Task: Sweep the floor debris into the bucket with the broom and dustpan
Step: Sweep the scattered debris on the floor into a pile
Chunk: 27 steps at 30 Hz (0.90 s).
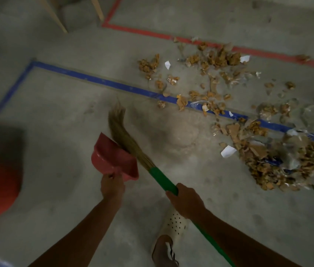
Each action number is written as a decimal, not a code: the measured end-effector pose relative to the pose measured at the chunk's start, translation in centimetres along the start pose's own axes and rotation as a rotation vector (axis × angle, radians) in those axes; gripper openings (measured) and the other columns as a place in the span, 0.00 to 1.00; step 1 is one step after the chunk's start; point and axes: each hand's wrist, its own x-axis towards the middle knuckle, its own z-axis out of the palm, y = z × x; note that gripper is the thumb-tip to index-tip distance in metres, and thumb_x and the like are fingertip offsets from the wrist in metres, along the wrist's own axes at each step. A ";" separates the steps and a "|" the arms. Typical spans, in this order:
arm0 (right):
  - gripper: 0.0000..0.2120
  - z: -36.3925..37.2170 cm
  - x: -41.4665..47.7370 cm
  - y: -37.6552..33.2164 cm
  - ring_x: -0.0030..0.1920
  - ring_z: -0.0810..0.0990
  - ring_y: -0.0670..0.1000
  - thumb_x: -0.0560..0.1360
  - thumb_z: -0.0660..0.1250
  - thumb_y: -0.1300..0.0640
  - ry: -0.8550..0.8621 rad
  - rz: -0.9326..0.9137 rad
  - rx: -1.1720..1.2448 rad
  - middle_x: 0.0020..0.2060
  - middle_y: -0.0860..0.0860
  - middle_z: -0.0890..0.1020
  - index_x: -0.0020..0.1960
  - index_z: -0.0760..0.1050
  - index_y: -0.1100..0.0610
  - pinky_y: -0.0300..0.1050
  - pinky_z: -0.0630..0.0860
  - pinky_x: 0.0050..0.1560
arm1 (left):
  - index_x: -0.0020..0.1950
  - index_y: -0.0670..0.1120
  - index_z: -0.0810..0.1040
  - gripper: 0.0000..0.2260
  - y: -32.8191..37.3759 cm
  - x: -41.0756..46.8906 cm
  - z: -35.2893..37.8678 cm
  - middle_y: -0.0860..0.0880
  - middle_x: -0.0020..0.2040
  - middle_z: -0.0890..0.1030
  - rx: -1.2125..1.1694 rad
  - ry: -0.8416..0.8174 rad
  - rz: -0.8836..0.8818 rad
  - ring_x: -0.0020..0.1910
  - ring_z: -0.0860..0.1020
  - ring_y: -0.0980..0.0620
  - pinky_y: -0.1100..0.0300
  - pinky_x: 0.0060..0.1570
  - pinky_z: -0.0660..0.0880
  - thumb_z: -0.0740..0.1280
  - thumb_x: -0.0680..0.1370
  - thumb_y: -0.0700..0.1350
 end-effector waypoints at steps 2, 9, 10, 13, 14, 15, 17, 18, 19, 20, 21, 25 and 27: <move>0.14 0.1 2.0 -1.4 0.31 0.76 0.42 0.80 0.60 0.39 -0.012 -0.001 0.021 0.36 0.45 0.76 0.50 0.68 0.50 0.35 0.76 0.32 | 0.57 0.39 0.77 0.14 1.1 2.0 0.6 0.43 0.38 0.77 0.012 -0.007 -0.004 0.29 0.72 0.48 0.58 0.30 0.70 0.67 0.80 0.50; 0.17 -1.4 8.3 -6.4 0.30 0.74 0.42 0.80 0.60 0.39 0.067 0.043 0.082 0.35 0.46 0.75 0.53 0.71 0.54 0.34 0.69 0.27 | 0.57 0.34 0.77 0.16 5.6 7.6 2.7 0.40 0.38 0.76 0.023 -0.076 0.013 0.29 0.71 0.47 0.56 0.33 0.70 0.68 0.80 0.48; 0.17 -1.6 9.0 -7.1 0.30 0.74 0.43 0.80 0.60 0.39 0.077 0.049 0.087 0.35 0.46 0.75 0.51 0.70 0.53 0.35 0.69 0.28 | 0.57 0.34 0.77 0.16 6.2 8.2 2.9 0.41 0.36 0.75 0.023 -0.077 0.018 0.28 0.71 0.47 0.58 0.31 0.69 0.68 0.80 0.48; 0.18 -1.8 11.2 -9.2 0.34 0.77 0.46 0.79 0.60 0.38 0.089 0.067 0.107 0.37 0.48 0.76 0.52 0.70 0.53 0.39 0.75 0.33 | 0.58 0.36 0.77 0.14 7.6 10.4 3.3 0.44 0.35 0.75 0.024 -0.088 0.020 0.27 0.70 0.49 0.59 0.28 0.68 0.68 0.80 0.46; 0.18 -1.7 11.9 -9.9 0.35 0.77 0.46 0.79 0.60 0.38 0.089 0.074 0.109 0.37 0.48 0.76 0.53 0.71 0.54 0.40 0.76 0.34 | 0.58 0.37 0.77 0.14 7.9 11.1 3.4 0.45 0.35 0.75 0.034 -0.090 0.019 0.27 0.70 0.49 0.59 0.27 0.68 0.67 0.80 0.46; 0.19 -1.5 12.8 -10.6 0.35 0.77 0.46 0.78 0.60 0.38 0.088 0.082 0.110 0.38 0.48 0.76 0.54 0.71 0.54 0.40 0.75 0.35 | 0.58 0.38 0.77 0.13 8.2 12.0 3.6 0.44 0.36 0.76 0.049 -0.091 0.018 0.27 0.70 0.50 0.59 0.27 0.68 0.67 0.81 0.46; 0.19 -1.0 14.5 -11.9 0.36 0.78 0.46 0.78 0.60 0.38 0.093 0.093 0.108 0.39 0.48 0.76 0.55 0.71 0.54 0.41 0.75 0.35 | 0.59 0.38 0.77 0.12 8.8 13.8 4.2 0.42 0.41 0.78 0.086 -0.096 0.027 0.29 0.72 0.49 0.59 0.27 0.69 0.66 0.81 0.46; 0.20 -0.8 15.4 -12.6 0.36 0.78 0.47 0.78 0.60 0.38 0.093 0.098 0.108 0.39 0.48 0.76 0.56 0.71 0.54 0.41 0.74 0.34 | 0.60 0.38 0.77 0.13 9.1 14.7 4.4 0.40 0.43 0.79 0.103 -0.101 0.032 0.30 0.73 0.48 0.58 0.28 0.70 0.65 0.81 0.45; 0.20 -0.6 16.4 -13.3 0.36 0.77 0.47 0.78 0.60 0.38 0.092 0.103 0.108 0.39 0.48 0.76 0.57 0.71 0.55 0.40 0.73 0.33 | 0.61 0.37 0.77 0.13 9.5 15.7 4.8 0.37 0.46 0.80 0.111 -0.107 0.042 0.33 0.76 0.44 0.56 0.30 0.73 0.65 0.81 0.44; 0.20 -0.4 17.5 -13.9 0.36 0.77 0.47 0.78 0.60 0.39 0.084 0.108 0.105 0.40 0.48 0.76 0.58 0.71 0.55 0.40 0.72 0.32 | 0.62 0.36 0.77 0.14 9.8 16.7 5.1 0.35 0.50 0.80 0.119 -0.115 0.054 0.38 0.79 0.39 0.51 0.34 0.76 0.65 0.81 0.44; 0.20 -0.1 18.4 -14.6 0.36 0.77 0.48 0.79 0.60 0.39 0.071 0.114 0.101 0.40 0.49 0.75 0.59 0.71 0.56 0.40 0.72 0.32 | 0.63 0.36 0.76 0.14 10.0 17.6 5.3 0.33 0.53 0.80 0.133 -0.124 0.063 0.44 0.80 0.34 0.46 0.40 0.78 0.65 0.81 0.43; 0.21 0.4 22.8 -17.3 0.34 0.75 0.46 0.80 0.61 0.42 0.046 0.175 0.125 0.37 0.48 0.73 0.62 0.71 0.57 0.41 0.72 0.31 | 0.61 0.37 0.76 0.15 10.8 21.3 5.8 0.33 0.53 0.80 0.154 -0.168 0.073 0.40 0.77 0.40 0.52 0.38 0.72 0.66 0.80 0.47; 0.21 0.1 24.8 -18.0 0.38 0.81 0.50 0.80 0.62 0.42 0.021 0.232 0.177 0.41 0.51 0.78 0.61 0.72 0.58 0.46 0.80 0.38 | 0.60 0.38 0.77 0.16 11.0 23.0 5.7 0.36 0.48 0.81 0.142 -0.167 0.039 0.36 0.75 0.44 0.54 0.35 0.71 0.67 0.80 0.49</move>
